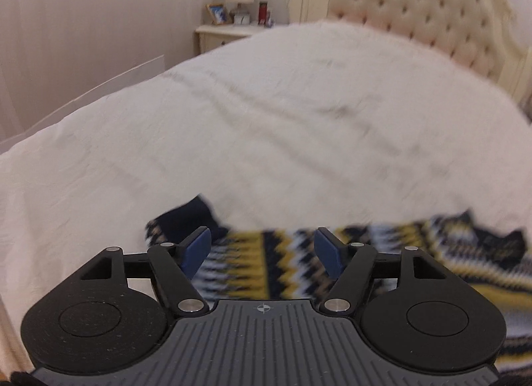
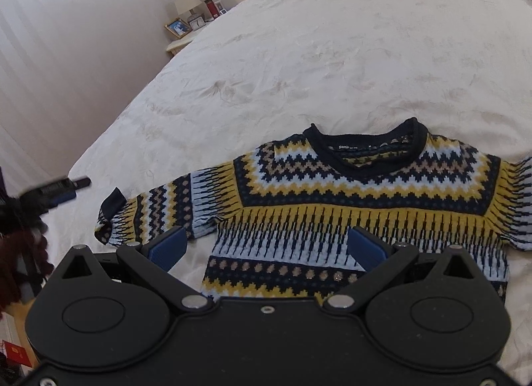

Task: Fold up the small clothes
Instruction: 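Lift the gripped sleeve cuff up off the bed with the left gripper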

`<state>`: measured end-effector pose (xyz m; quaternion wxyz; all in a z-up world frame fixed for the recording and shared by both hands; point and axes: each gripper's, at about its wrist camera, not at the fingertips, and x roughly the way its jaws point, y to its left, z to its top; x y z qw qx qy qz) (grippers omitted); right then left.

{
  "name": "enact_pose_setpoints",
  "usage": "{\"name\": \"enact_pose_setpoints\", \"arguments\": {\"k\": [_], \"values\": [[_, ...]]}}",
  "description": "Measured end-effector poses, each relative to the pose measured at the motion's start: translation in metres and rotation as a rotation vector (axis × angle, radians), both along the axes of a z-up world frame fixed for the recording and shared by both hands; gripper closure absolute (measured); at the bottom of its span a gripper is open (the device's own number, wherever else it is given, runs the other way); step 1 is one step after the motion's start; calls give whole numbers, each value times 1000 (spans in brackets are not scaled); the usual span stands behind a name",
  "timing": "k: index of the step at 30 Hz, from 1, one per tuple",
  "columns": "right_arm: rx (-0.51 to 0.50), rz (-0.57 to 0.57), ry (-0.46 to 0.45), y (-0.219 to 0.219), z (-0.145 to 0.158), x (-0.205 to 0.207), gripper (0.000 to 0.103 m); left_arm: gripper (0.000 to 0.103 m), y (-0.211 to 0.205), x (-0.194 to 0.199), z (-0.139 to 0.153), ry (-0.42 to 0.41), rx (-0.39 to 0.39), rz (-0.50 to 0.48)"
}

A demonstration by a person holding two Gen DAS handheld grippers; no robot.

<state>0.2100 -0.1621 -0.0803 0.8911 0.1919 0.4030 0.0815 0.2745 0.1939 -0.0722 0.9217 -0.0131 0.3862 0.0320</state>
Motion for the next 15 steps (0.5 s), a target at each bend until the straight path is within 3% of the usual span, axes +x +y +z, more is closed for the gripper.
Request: {"name": "enact_pose_setpoints", "arguments": {"k": [9, 15], "values": [[-22, -20, 28, 18, -4, 9, 0, 36, 37, 9, -52, 111, 127, 61], [-37, -21, 50, 42, -6, 19, 0, 36, 63, 28, -77, 159, 122, 108]]}}
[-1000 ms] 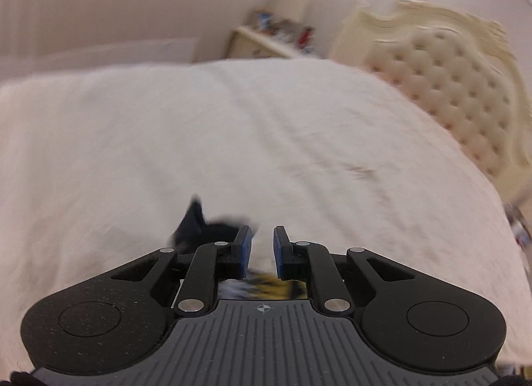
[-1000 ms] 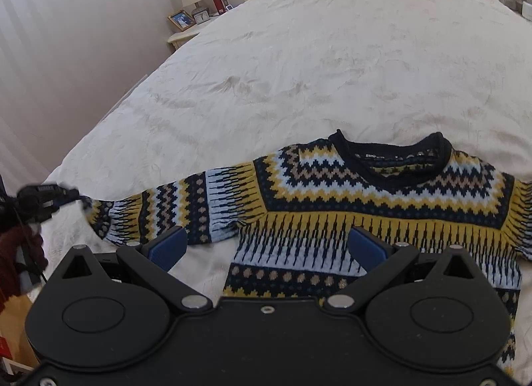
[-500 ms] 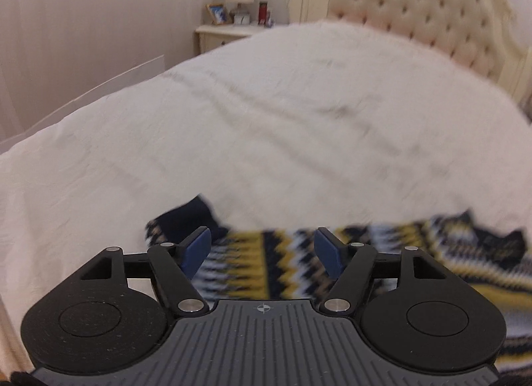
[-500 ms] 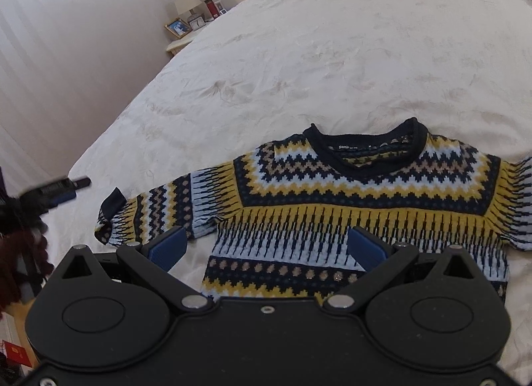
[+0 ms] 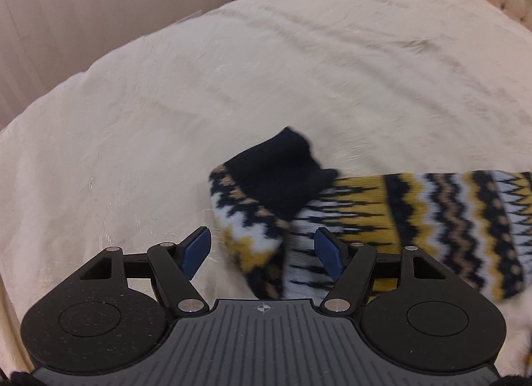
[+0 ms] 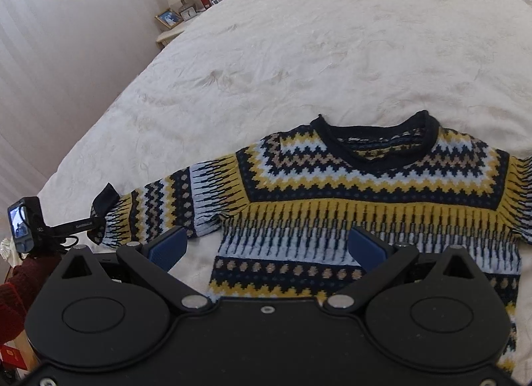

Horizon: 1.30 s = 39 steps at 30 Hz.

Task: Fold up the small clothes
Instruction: 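Lift the gripped sleeve cuff up off the bed with the left gripper, then carry the sleeve across the sweater body and open the left gripper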

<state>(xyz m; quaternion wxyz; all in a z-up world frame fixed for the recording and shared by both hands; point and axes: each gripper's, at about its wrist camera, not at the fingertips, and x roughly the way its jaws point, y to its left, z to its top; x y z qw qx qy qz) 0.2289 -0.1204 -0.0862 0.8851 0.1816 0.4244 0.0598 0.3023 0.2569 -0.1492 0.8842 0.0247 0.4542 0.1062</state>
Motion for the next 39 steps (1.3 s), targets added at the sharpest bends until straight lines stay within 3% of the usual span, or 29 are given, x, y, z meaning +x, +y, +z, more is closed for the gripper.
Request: {"name": "enact_pose_setpoints", "arguments": {"k": [3, 7, 9, 11, 13, 19, 23, 33, 39], "values": [[-9, 8, 9, 11, 0, 4, 0, 36, 15, 8, -6, -7, -6, 55], [-17, 20, 24, 23, 0, 9, 0, 38, 39, 14, -6, -25, -113, 143], [-20, 28, 32, 27, -2, 11, 0, 56, 50, 14, -6, -37, -174, 168], [-18, 31, 41, 31, -2, 12, 0, 88, 59, 11, -6, -54, -256, 177], [-15, 31, 44, 32, -3, 13, 0, 94, 66, 6, -3, -90, -342, 184], [-4, 36, 50, 30, -6, 11, 0, 95, 54, -8, 33, -179, -408, 150], [21, 33, 49, 22, -9, 6, 0, 95, 24, -16, 69, -249, -442, 80], [68, 27, 30, -24, -15, -23, 0, 95, -116, -9, 141, -364, -483, -221], [95, -24, 17, -72, -16, -44, 0, 95, -208, -1, 141, -344, -526, -372]]}}
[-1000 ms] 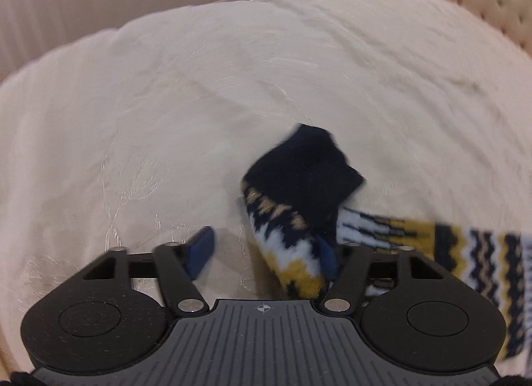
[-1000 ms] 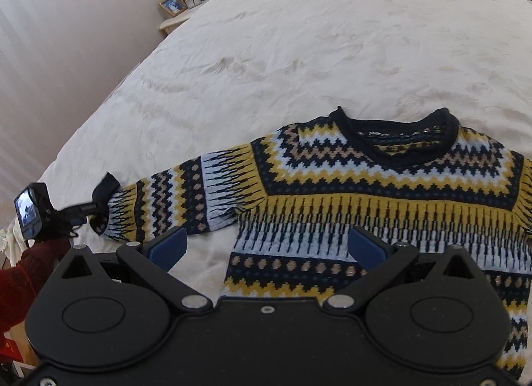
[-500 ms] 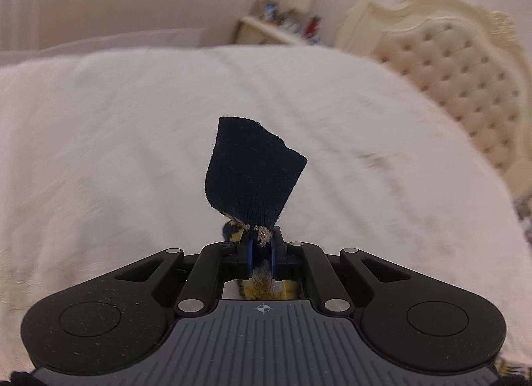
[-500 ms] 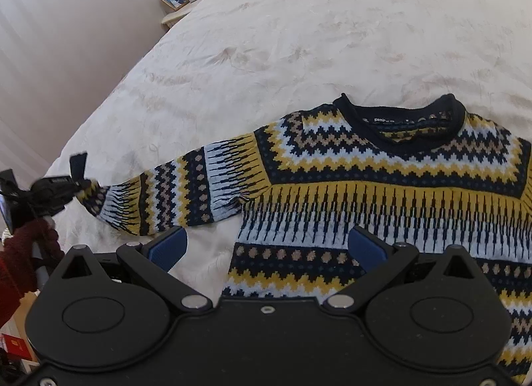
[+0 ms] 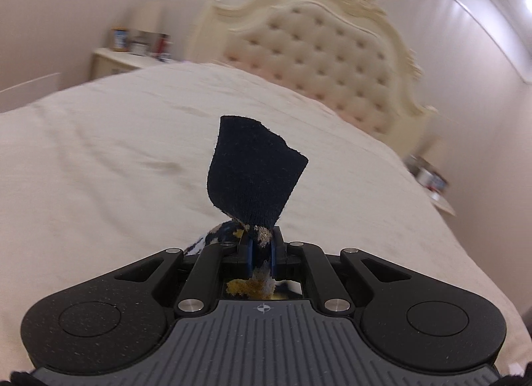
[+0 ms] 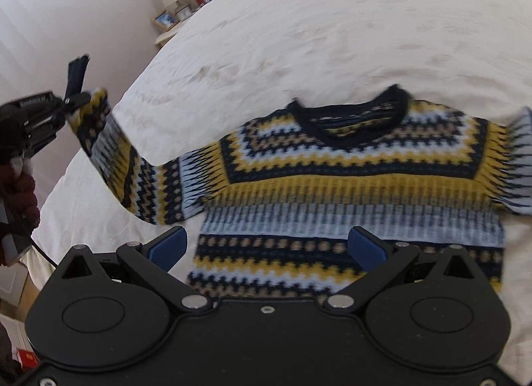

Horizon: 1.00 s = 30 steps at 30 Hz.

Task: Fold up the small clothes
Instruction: 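Carry the sleeve across the sweater body and open the left gripper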

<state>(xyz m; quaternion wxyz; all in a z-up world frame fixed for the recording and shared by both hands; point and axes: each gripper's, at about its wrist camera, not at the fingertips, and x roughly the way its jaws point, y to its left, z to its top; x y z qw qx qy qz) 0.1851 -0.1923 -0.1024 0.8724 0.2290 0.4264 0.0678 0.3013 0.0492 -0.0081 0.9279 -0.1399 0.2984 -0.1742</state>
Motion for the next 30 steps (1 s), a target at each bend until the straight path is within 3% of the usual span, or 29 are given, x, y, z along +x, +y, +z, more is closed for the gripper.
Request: {"name": "enact_pose_setpoints", "arguments": {"k": [8, 14, 15, 17, 21, 23, 30], "values": [[10, -73, 14, -61, -9, -21, 0, 94, -84, 3, -32, 65, 0, -179], [13, -118, 36, -89, -19, -34, 0, 93, -129, 0, -70, 166, 17, -276], [13, -125, 40, -92, -20, -36, 0, 91, -136, -3, -76, 179, 29, -292], [15, -133, 45, -96, -22, -39, 0, 65, -145, -5, -84, 199, 54, -320], [9, -134, 57, -98, -28, -40, 0, 57, -151, -28, -87, 190, 77, -356], [5, -127, 61, -99, -30, -39, 0, 46, -149, -37, -88, 197, 94, -359], [-35, -61, 57, -103, -44, -10, 0, 37, -116, -66, -100, 261, 221, -269]]}}
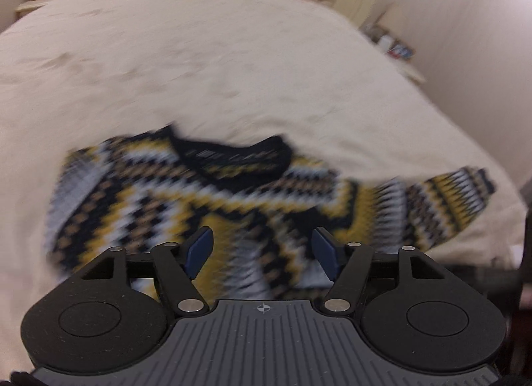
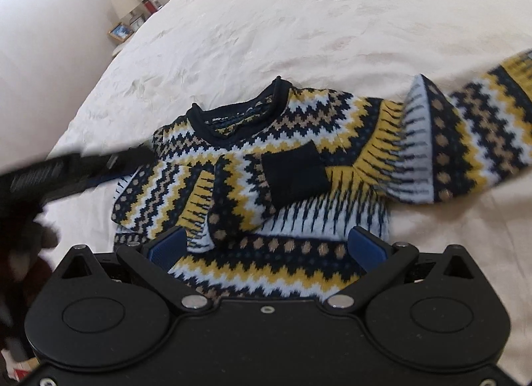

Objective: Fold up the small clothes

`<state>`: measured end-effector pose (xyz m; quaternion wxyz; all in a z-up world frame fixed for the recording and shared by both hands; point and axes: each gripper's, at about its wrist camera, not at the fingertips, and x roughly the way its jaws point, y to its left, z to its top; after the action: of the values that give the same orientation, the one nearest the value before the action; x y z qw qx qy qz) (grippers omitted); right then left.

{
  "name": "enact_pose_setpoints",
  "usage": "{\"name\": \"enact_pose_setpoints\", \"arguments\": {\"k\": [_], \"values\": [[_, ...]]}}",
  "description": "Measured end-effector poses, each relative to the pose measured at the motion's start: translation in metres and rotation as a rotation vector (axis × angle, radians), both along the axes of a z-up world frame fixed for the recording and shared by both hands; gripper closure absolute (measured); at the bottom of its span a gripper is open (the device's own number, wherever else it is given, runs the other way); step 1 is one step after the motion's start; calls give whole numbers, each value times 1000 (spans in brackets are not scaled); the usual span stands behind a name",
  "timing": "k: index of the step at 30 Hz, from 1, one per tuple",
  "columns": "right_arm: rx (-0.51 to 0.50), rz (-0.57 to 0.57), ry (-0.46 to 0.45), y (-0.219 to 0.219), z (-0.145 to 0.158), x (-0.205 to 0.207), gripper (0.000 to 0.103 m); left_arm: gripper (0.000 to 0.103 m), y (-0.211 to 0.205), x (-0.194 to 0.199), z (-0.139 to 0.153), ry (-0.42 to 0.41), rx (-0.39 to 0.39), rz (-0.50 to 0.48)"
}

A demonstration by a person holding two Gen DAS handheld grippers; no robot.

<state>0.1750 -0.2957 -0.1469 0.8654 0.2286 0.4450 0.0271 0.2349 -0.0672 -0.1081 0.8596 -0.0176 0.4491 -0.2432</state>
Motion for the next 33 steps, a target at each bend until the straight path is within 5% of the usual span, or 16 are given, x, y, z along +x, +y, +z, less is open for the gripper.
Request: {"name": "enact_pose_setpoints", "arguments": {"k": [6, 8, 9, 15, 24, 25, 27, 33], "values": [[-42, 60, -8, -8, -21, 41, 2, 23, 44, -16, -9, 68, 59, 127], [-55, 56, -7, -13, -28, 53, 16, 17, 55, -22, -10, 88, 65, 170], [-62, 50, 1, -17, -33, 60, 24, 17, 60, -24, -11, 98, 64, 188], [-35, 18, 46, -33, -59, 89, 28, 13, 75, -34, -19, 155, 52, 275], [-17, 70, 95, -22, -82, 101, 47, 13, 77, -32, -27, 179, 62, 266], [-27, 67, 100, -21, -82, 102, 50, 13, 76, -32, -28, 179, 64, 264], [-64, 50, 112, -19, -81, 104, 86, 13, 75, -29, -29, 180, 67, 258], [-61, 34, -15, -27, -31, 83, 90, 13, 72, -14, -32, 171, 71, 229]]}}
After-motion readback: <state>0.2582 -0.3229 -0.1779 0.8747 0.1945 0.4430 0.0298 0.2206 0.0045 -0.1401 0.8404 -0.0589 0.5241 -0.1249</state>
